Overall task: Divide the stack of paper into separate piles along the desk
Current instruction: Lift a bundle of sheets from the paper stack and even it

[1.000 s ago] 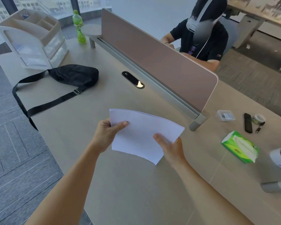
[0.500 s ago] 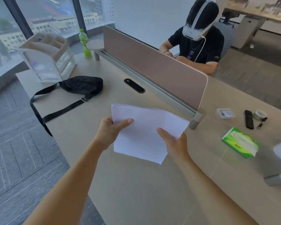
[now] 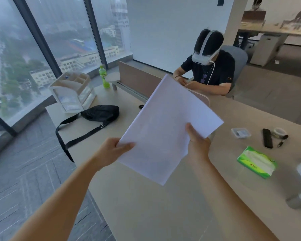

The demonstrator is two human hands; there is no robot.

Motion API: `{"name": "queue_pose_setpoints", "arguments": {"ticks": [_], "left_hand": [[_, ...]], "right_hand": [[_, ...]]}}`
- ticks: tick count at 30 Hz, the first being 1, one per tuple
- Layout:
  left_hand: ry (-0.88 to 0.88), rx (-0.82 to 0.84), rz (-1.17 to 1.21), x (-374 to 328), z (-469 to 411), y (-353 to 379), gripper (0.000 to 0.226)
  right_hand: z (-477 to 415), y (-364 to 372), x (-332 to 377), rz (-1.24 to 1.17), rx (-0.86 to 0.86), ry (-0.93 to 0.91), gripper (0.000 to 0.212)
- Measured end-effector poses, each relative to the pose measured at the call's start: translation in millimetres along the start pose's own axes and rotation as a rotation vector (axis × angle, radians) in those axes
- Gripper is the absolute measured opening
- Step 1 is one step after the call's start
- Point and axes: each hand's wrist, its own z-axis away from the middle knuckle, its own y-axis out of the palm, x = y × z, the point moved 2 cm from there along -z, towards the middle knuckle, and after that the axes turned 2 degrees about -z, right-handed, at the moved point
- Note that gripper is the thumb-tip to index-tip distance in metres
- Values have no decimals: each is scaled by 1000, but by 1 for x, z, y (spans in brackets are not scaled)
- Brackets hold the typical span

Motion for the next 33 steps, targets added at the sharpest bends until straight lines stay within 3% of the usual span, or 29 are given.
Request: {"name": "queue_pose_setpoints", "arguments": {"ticks": [3, 7, 11, 16, 19, 21, 24, 29, 33], "left_hand": [[-52, -161, 283, 8, -9, 2, 63], [-192, -123, 713, 29, -34, 9, 49], [-250, -129, 957, 56, -69, 17, 43], [-348, -327, 877, 112, -138, 23, 29], [-444, -608, 701, 146, -192, 20, 16], [-466, -718, 592, 169, -227, 13, 20], [-536, -750, 484, 209, -271, 1, 29], [-602, -742, 374, 260, -322, -17, 25], [-624, -724, 242, 272, -348, -26, 22]], "right_hand": [[-5, 4, -3, -40, -57, 48, 19], [-20, 19, -24, -17, -122, 173, 18], [-48, 45, -61, 5, -172, 329, 18], [-100, 96, -142, 83, -211, 437, 19], [-131, 127, -198, 127, -248, 522, 21], [-156, 147, -232, 186, -231, 587, 27], [-199, 165, -281, 294, -113, 669, 36], [-256, 176, -340, 328, -20, 752, 20], [-279, 176, -359, 485, 84, 756, 24]]}}
